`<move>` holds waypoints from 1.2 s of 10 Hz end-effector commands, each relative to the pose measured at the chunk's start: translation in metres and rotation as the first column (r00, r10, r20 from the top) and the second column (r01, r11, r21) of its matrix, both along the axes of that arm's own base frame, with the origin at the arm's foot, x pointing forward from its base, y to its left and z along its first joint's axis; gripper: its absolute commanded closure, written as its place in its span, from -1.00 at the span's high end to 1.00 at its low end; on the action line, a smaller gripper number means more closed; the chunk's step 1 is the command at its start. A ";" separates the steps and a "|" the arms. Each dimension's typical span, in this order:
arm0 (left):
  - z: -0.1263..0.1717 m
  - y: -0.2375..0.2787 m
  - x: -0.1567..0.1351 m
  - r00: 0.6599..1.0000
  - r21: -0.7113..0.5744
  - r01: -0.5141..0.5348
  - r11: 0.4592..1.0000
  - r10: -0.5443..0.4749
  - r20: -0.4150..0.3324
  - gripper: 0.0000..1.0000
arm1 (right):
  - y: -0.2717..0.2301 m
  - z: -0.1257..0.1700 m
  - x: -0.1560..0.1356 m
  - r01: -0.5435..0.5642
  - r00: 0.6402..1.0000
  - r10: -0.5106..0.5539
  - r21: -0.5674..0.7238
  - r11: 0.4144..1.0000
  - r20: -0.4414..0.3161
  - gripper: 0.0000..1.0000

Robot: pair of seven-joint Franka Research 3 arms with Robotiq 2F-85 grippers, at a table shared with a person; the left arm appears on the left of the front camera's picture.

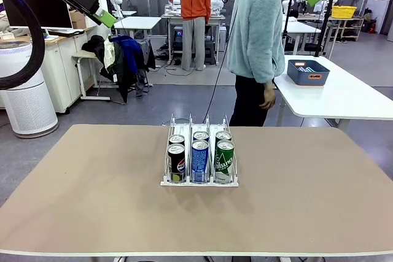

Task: Fill the beverage cans into the dispenser.
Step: Pick up the Pepsi coke handed by the human.

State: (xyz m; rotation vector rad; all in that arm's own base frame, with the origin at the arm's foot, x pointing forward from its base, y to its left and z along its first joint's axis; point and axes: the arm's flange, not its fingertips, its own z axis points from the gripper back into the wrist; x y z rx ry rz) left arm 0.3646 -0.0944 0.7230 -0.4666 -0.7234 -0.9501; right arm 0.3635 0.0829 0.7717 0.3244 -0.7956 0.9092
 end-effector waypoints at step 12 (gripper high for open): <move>-0.001 0.000 0.000 1.000 0.000 -0.001 1.000 0.001 -0.002 1.00 | 0.000 0.000 -0.001 0.000 1.000 0.000 0.001 1.000 -0.001 1.00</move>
